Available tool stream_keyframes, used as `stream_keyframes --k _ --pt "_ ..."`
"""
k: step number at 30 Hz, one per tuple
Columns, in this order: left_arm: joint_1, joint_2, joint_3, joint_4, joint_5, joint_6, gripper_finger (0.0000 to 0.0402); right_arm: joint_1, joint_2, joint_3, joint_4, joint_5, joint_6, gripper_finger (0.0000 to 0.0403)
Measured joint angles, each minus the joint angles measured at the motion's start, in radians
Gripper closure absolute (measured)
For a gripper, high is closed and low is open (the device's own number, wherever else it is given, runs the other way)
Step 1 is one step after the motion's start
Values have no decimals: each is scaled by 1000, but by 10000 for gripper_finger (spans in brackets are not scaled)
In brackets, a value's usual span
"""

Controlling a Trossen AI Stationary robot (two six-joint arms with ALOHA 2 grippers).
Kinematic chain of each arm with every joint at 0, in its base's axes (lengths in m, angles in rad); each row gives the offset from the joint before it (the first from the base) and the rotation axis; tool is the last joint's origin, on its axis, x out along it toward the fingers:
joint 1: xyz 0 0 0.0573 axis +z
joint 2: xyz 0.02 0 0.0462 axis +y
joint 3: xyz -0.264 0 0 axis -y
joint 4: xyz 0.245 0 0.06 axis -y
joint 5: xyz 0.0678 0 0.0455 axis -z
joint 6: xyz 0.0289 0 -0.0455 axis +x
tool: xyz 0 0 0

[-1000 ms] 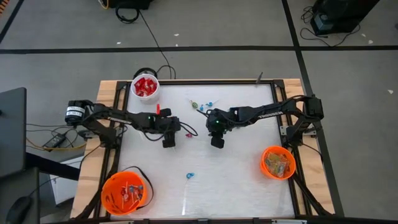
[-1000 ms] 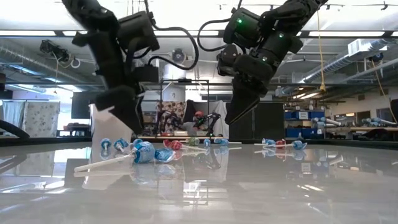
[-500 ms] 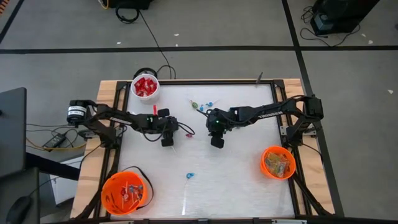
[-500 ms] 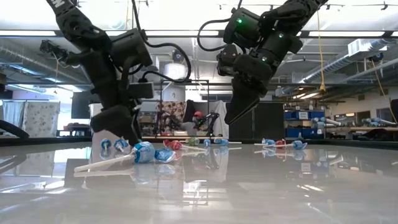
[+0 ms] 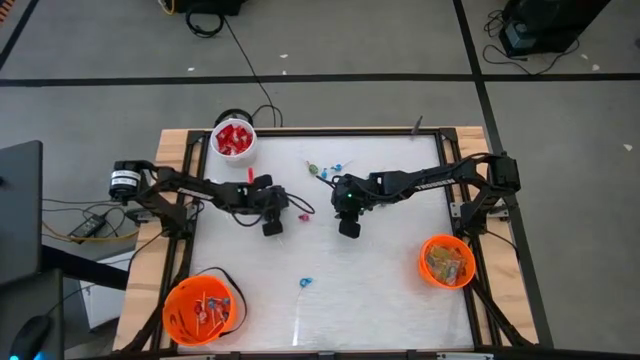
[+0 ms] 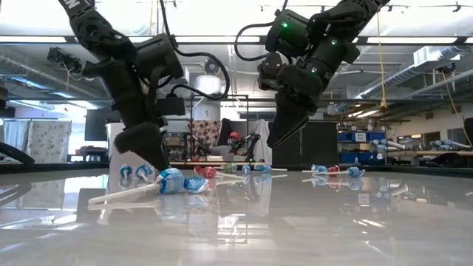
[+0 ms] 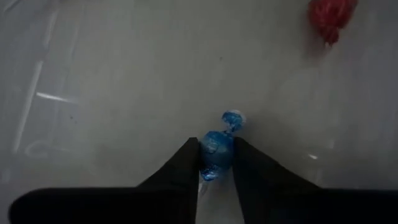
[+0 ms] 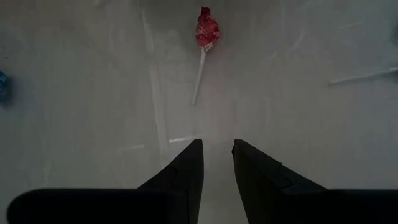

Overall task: Sort candy by brand, put in halloween buckets
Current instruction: Put the blue sucker into the left orange bucket

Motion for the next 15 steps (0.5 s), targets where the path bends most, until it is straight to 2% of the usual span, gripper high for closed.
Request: stream_keyframes --k 3,8,15 --pt "-5 0 57 -76 0 -27 308 0 0 0 0 0 0 302" --pt "-44 0 198 -315 13 -50 309 0 0 0 -1 0 0 302" --pt "-167 0 383 -591 109 -205 310 0 0 0 -2 0 -1 302"
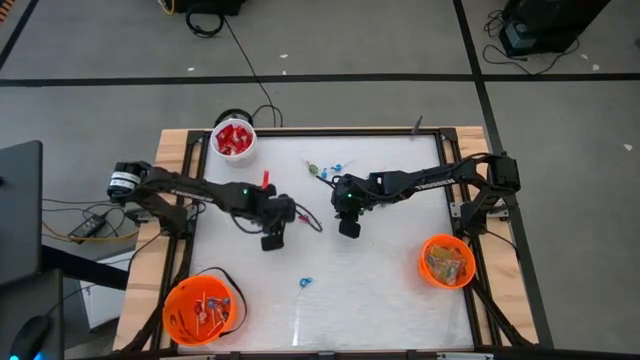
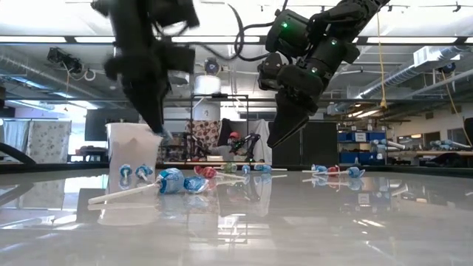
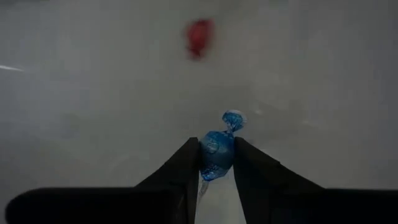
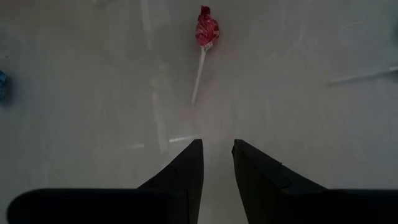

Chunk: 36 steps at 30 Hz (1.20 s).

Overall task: Sort candy by brand, put in halloween buckets
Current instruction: Put the blue sucker into the left orange bucket

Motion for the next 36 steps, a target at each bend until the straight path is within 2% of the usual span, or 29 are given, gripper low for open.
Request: stream_keyframes --k 2,5,14,16,19,22,28,32,36 --pt "-48 0 48 -72 29 -49 309 0 0 0 10 11 -1 302" --pt "-132 -1 111 -159 42 -117 309 0 0 -1 83 88 -8 302" --pt "-373 -76 265 -399 44 -239 309 23 -1 -128 520 156 -71 288" --pt "-419 -110 282 -424 49 -313 309 26 -1 -148 533 155 -67 283" --pt "-474 -144 305 -433 116 -440 309 35 19 -158 584 156 -41 277" --pt "-531 -160 333 -453 189 -562 309 48 94 -151 660 158 -26 272" --pt "-643 -160 357 -474 345 -770 309 61 232 -88 676 159 -6 268" --pt "-711 -161 320 -468 299 -865 309 58 274 -61 665 162 -6 268" --pt "-727 -159 258 -462 312 -931 303 53 279 -52 660 159 -6 268"
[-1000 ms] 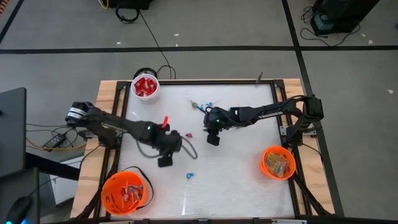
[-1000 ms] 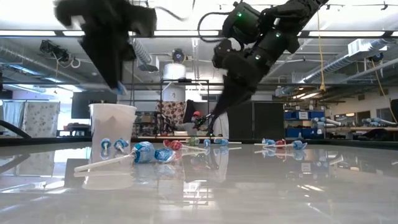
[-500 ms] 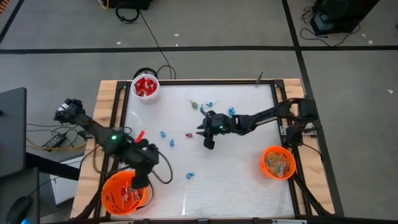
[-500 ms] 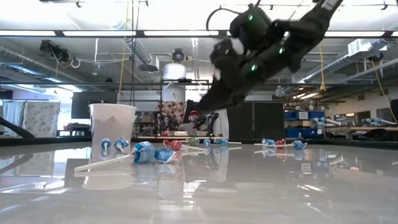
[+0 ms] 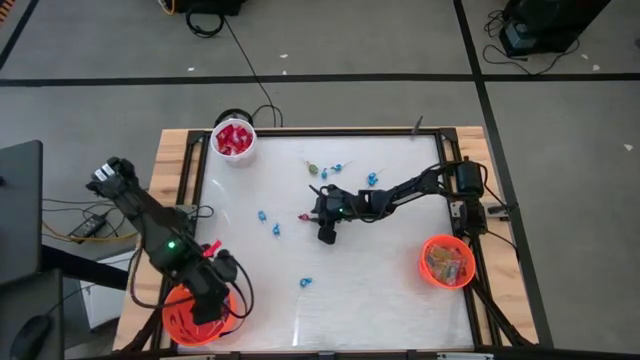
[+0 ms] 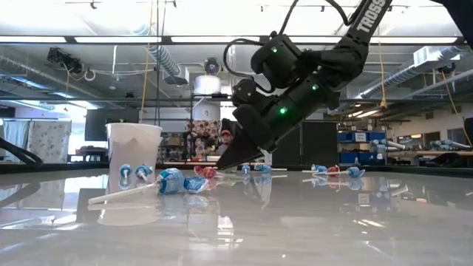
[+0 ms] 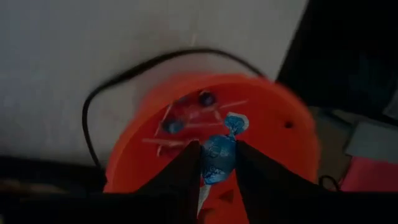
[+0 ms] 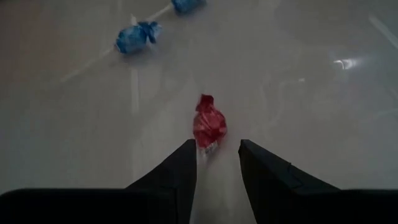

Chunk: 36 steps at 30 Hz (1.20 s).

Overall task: Sort candy by brand, put in halloween buckets
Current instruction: Put the blue sucker into the left orange bucket, then put the left small red sucker into the left orange bucket

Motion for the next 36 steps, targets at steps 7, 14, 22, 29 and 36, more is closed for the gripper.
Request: stream_keyframes --k 7,14,22,29,36 --pt "-14 2 -84 57 129 -56 267 1 0 0 -24 -79 -2 268" --pt "12 2 -39 47 61 83 253 3 0 -1 -42 13 -3 274" --pt "86 0 19 24 -426 301 254 4 0 -1 -54 -19 -23 314" --pt "222 1 -98 190 -618 439 255 17 0 -1 -78 -19 -69 323" --pt "353 1 -384 720 -618 663 255 16 0 -1 -81 -19 -121 367"
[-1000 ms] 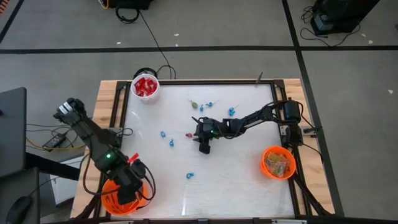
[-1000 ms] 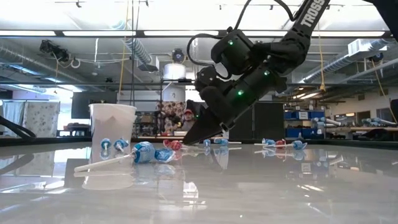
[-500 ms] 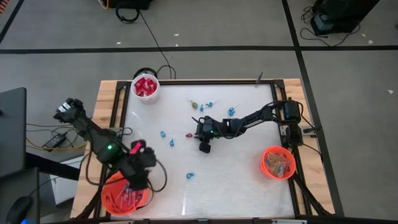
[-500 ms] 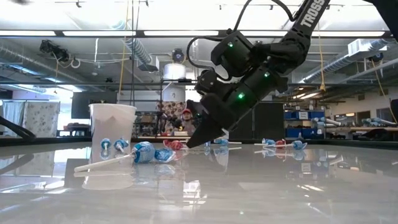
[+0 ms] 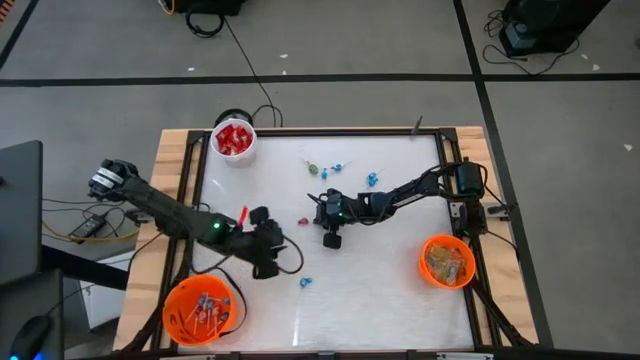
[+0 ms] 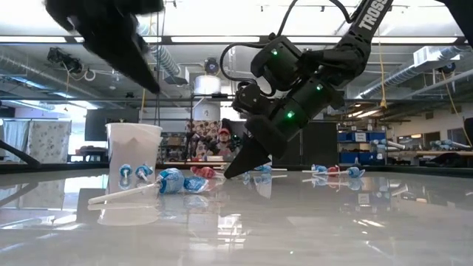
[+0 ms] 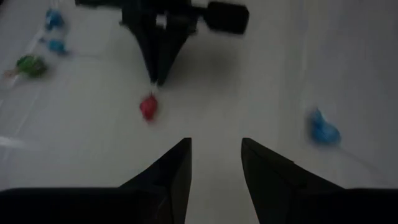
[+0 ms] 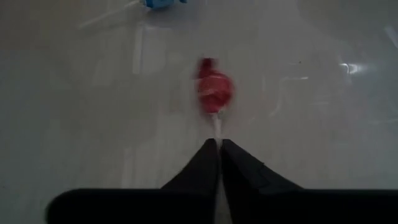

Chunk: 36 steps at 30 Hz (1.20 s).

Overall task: Sort candy by brand, put in halloween buckets
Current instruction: Put the left small red sucker into the left orange bucket

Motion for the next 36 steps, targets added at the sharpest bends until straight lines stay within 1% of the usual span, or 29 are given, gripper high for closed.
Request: stream_keyframes --k 2,6,9,13,16,18,20,29,32,36 --pt "35 0 -86 173 0 53 255 0 -1 0 -3 1 -8 390" --pt "100 0 -226 446 -1 110 255 -1 -1 0 -10 11 -7 394" --pt "137 0 -311 582 -2 148 254 0 -1 0 -4 14 -13 397" --pt "161 0 -386 723 -4 205 254 6 -1 -1 30 26 -22 399" --pt "169 0 -423 778 -10 246 253 24 -1 -1 57 65 -54 400" --pt "170 0 -441 790 -22 276 253 38 -1 -1 59 111 -70 400" --pt "170 0 -461 796 -24 299 253 49 -3 -1 57 132 -87 400" --pt "170 0 -474 830 -12 299 250 93 -40 0 100 125 -147 402" --pt "170 2 -474 837 -8 299 234 109 -50 2 115 123 -166 402" --pt "170 31 -473 876 -7 300 192 122 -52 16 112 123 -172 402"
